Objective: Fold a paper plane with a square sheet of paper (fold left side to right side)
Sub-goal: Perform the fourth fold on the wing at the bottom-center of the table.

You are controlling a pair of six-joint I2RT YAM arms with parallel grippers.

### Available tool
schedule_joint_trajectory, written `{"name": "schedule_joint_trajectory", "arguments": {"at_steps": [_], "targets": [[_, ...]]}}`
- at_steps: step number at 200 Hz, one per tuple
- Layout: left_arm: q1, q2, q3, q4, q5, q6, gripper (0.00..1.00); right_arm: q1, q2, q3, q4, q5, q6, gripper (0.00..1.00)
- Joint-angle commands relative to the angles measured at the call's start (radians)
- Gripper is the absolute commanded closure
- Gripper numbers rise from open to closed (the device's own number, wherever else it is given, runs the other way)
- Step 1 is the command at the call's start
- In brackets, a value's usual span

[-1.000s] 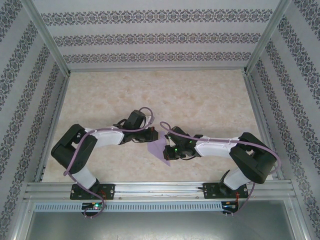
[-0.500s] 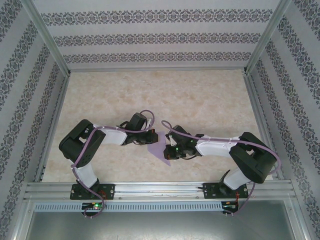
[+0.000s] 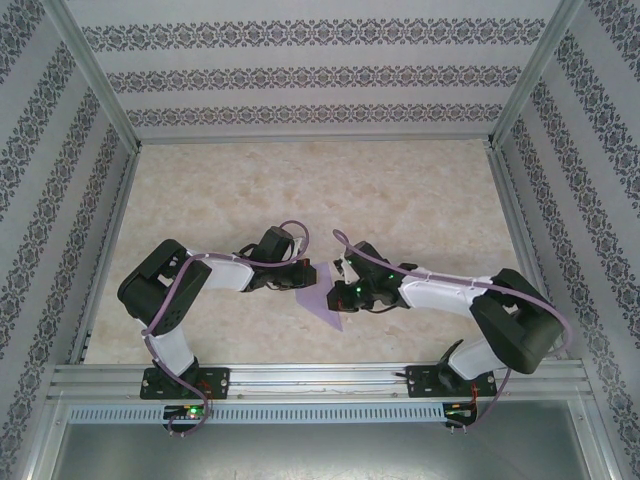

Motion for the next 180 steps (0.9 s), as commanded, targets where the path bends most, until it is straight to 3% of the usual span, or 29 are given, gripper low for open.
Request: {"name": "schedule_joint_trajectory", "arguments": {"at_steps": [1,101,180], "targets": [[-0.014,0.019,-0.033,-0.041,-0.051,-0.004,1.0,0.003,0.051,0.041,0.071,-0.01,0.025,1.0],[-0.014,0.018,-0.03,-0.059,-0.073,-0.009,1.0,0.003,0.2,0.102,0.113,0.035,0.016,1.0],[-0.014,0.026,-0.02,-0.101,-0.122,-0.027,1.0,0.02,0.124,-0.002,0.077,0.021,0.049,1.0]]}}
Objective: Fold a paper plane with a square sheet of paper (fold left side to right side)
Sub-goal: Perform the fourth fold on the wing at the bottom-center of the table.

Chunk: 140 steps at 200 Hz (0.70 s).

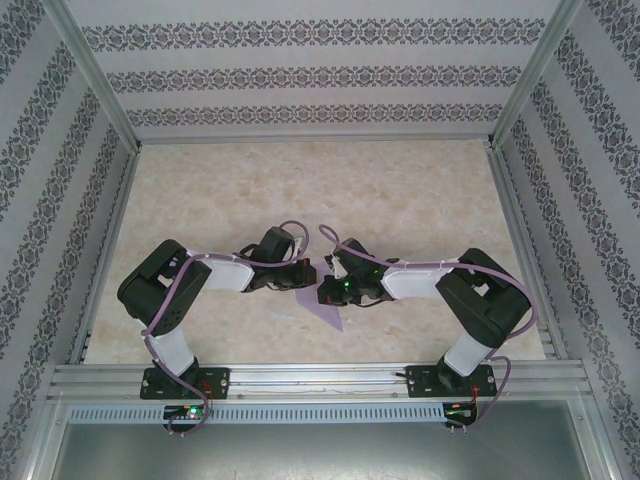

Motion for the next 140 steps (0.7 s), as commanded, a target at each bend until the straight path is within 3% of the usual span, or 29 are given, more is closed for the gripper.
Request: {"name": "schedule_joint_trajectory", "arguments": {"at_steps": [1,118,140], "targets": [[-0.009,0.029,-0.02,-0.096,-0.1,-0.008,1.0,0.018,-0.046,-0.055,-0.045,0.001,0.022,1.0],[-0.009,0.017,0.015,-0.096,-0.08,0.001,1.0,0.062,-0.214,-0.21,-0.107,-0.012,0.072,1.0],[-0.009,-0.006,0.038,-0.099,-0.066,0.002,0.95,0.06,-0.259,-0.226,-0.122,-0.023,0.068,1.0]]}}
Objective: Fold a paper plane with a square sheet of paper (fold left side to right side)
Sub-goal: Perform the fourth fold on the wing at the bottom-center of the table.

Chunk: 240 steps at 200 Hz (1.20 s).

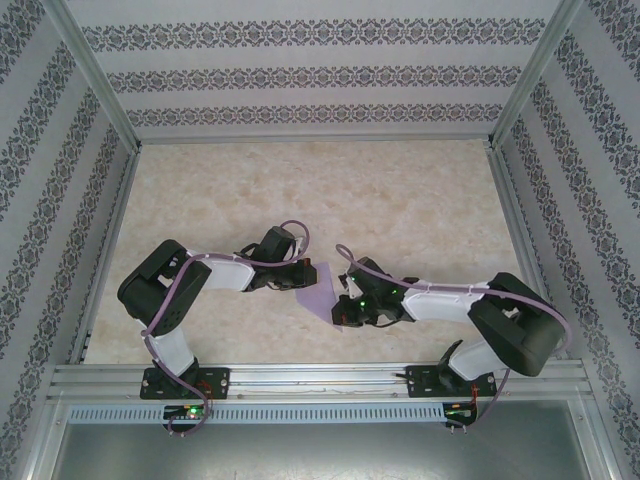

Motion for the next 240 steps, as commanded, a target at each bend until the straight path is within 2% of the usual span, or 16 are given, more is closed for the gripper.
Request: {"name": "schedule_joint_trajectory", "arguments": {"at_steps": [1,18,51,99,145,162,192,240], "targets": [[-0.007,-0.006,0.023,-0.074,-0.059,0.002,0.95,0.013,-0.044,-0.031,-0.071,-0.016,0.012,1.0],[-0.007,-0.029,0.047,-0.07,-0.044,0.001,0.9,-0.015,-0.081,-0.031,-0.078,-0.046,-0.005,1.0],[-0.005,-0.077,0.12,-0.11,-0.045,0.023,0.82,-0.117,-0.176,-0.01,-0.129,-0.056,-0.08,0.87],[-0.002,-0.213,0.2,-0.285,-0.217,0.145,0.68,-0.263,-0.265,0.01,-0.207,-0.036,-0.202,0.58],[0.005,-0.443,0.09,-0.329,-0.417,0.178,0.57,-0.329,-0.292,-0.016,-0.185,-0.044,-0.263,0.43],[0.011,-0.524,0.023,-0.323,-0.459,0.164,0.53,-0.337,-0.284,-0.02,-0.159,-0.048,-0.272,0.38],[0.024,-0.615,-0.06,-0.319,-0.46,0.124,0.51,-0.338,-0.242,-0.017,-0.104,-0.077,-0.274,0.32],[0.027,-0.666,-0.144,-0.32,-0.418,0.074,0.49,-0.339,-0.151,-0.013,0.0,-0.123,-0.255,0.28]]}}
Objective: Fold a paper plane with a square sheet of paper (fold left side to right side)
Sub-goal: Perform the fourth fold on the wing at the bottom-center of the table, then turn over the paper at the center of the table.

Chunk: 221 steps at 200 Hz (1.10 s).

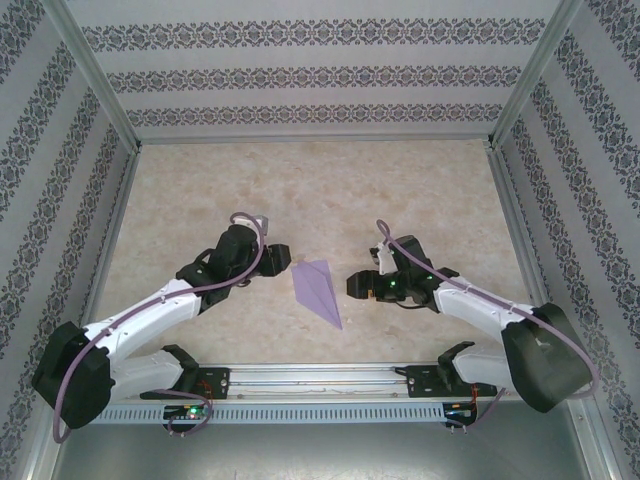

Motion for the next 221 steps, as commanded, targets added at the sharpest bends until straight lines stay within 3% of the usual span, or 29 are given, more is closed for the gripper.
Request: {"name": "schedule_joint_trajectory", "arguments": {"at_steps": [1,110,188,221], "targets": [[0.012,-0.032,-0.037,-0.02,0.004,-0.04,0.49,-0.008,0.042,-0.003,0.082,-0.046,-0.008,0.28],[0.025,-0.04,-0.154,0.099,0.045,-0.157,0.49,0.004,0.231,0.025,0.229,-0.155,0.017,0.29],[0.026,-0.022,-0.176,0.12,0.063,-0.167,0.49,0.068,0.371,0.098,0.341,-0.217,0.064,0.39],[0.026,-0.022,-0.176,0.12,0.068,-0.165,0.49,0.088,0.364,0.115,0.348,-0.204,0.077,0.41]]}}
